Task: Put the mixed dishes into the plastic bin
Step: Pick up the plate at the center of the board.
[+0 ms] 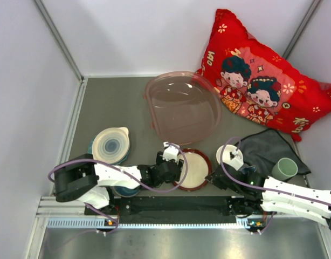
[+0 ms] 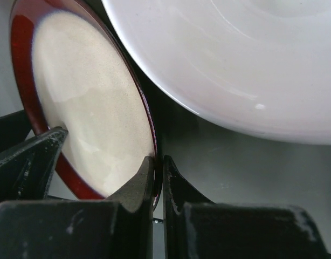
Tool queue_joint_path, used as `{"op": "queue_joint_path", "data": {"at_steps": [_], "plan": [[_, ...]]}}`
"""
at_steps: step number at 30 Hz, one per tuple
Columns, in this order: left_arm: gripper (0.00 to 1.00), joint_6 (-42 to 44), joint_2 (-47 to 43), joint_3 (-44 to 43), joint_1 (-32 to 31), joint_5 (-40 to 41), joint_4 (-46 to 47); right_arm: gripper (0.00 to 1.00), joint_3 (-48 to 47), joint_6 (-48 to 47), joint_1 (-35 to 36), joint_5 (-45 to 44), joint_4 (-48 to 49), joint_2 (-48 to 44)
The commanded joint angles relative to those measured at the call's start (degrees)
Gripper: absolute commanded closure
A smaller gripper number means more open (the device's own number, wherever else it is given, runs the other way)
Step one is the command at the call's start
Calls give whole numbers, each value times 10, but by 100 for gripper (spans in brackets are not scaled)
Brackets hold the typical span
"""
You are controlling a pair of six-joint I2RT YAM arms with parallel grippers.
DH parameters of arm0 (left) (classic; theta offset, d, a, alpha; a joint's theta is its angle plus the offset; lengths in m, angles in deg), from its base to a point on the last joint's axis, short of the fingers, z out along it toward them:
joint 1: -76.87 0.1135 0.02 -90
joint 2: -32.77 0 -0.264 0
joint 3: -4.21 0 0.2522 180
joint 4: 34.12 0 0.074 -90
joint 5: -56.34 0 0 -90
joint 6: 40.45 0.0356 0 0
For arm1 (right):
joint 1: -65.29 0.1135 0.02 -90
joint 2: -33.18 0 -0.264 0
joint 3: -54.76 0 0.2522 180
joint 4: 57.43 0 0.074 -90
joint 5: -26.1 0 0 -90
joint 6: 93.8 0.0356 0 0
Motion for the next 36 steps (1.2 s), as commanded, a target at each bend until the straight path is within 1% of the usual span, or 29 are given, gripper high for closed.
{"op": "queue_joint_path", "data": {"at_steps": [1, 4, 7, 8, 10, 11, 14, 17, 24, 36], "plan": [[32, 7, 26, -25, -1, -36, 52, 100, -16, -29, 5, 3, 21, 17], [36, 2, 33, -22, -1, -46, 57, 99, -2, -22, 5, 6, 39, 20], [37, 0, 37, -19, -1, -47, 59, 94, 14, -12, 5, 8, 54, 24], [37, -1, 37, -18, -1, -48, 60, 90, 19, -12, 5, 10, 59, 24], [38, -2, 39, -16, -1, -50, 60, 85, 30, -7, 5, 11, 70, 24], [38, -2, 41, -16, -1, -51, 61, 80, 34, -7, 5, 10, 74, 25], [39, -4, 47, -15, -1, -53, 62, 71, 49, 2, 5, 8, 90, 25], [40, -6, 53, -14, 0, -57, 62, 68, 67, 15, 5, 7, 108, 25], [41, -10, 68, -22, -1, -78, 57, 67, 123, 43, 5, -3, 174, 25], [42, -6, 80, -32, -2, -106, 55, 64, 167, 24, 5, -26, 278, 55]]}}
